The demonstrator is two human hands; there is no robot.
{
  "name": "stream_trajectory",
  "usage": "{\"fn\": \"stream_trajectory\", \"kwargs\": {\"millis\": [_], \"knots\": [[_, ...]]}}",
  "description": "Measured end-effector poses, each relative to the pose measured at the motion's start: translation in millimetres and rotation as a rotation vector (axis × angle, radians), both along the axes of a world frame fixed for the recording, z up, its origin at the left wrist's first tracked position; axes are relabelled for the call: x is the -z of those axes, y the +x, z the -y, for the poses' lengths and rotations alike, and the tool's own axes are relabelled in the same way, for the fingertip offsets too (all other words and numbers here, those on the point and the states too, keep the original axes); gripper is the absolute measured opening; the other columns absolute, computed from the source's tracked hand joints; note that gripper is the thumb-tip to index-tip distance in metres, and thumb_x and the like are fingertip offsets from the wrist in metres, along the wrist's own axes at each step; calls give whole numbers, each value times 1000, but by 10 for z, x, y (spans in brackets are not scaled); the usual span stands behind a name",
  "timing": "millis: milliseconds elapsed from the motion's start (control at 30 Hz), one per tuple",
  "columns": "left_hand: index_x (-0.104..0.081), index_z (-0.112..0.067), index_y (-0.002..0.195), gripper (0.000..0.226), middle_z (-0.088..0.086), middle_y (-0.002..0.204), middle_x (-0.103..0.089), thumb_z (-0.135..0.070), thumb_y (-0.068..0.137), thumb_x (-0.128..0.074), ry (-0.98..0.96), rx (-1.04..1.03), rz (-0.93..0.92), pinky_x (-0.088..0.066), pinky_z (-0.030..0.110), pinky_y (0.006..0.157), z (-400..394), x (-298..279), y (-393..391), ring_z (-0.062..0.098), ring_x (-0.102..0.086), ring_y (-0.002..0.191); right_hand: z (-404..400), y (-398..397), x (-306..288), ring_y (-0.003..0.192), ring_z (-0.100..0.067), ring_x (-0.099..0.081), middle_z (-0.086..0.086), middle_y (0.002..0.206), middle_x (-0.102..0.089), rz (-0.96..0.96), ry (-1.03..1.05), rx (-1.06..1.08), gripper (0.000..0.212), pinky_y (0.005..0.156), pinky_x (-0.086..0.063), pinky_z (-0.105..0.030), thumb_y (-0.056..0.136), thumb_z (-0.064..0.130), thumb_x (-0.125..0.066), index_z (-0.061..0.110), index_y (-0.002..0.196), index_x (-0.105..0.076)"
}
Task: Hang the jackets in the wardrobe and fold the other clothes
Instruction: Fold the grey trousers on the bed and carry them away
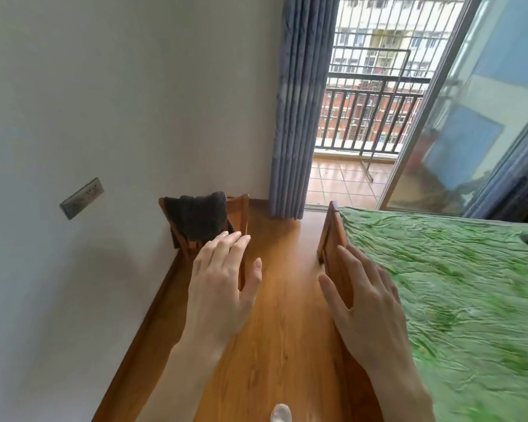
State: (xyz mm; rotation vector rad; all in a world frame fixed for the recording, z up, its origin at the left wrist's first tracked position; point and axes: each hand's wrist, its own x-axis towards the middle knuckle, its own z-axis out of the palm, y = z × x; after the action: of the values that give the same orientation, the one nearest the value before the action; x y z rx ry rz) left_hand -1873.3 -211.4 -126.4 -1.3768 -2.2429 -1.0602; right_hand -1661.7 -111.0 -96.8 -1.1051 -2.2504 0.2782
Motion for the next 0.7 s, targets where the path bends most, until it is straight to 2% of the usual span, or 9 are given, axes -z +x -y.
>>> {"fn": "stream_trajectory", "kwargs": {"millis": [167,300,467,700], "knots": [[-61,-24,142,58,0,149,-60,-61,104,-37,-8,47,-38,-46,58,114,-925,74,-445,25,-52,142,-822,-456,113,148,-11,-35,7,159,-45,-28,-4,50,64,122,-34,-43,103,63,-43,25,154,-45],[-63,-22,141,57,2,147,-62,-59,104,-40,-32,72,-64,-48,61,111,-1787,95,-844,27,-55,139,-1683,-896,99,149,-12,-34,6,160,-44,-28,-28,63,65,123,-33,-41,101,61,-46,26,156,-44],[-64,-23,140,56,1,146,-63,-58,104,-41,-32,66,-80,-47,58,113,-2893,-27,-1281,26,-57,138,-2792,-1362,19,149,-13,-34,5,159,-45,-23,13,54,67,122,-28,-37,101,64,-39,25,156,-44],[-65,-23,140,55,1,146,-63,-57,103,-43,-23,70,-80,-46,55,114,-4040,-43,-1750,25,-57,137,-3910,-1895,104,151,-14,-33,4,160,-44,-10,-8,64,71,123,-32,-41,99,64,-37,24,156,-44]]}}
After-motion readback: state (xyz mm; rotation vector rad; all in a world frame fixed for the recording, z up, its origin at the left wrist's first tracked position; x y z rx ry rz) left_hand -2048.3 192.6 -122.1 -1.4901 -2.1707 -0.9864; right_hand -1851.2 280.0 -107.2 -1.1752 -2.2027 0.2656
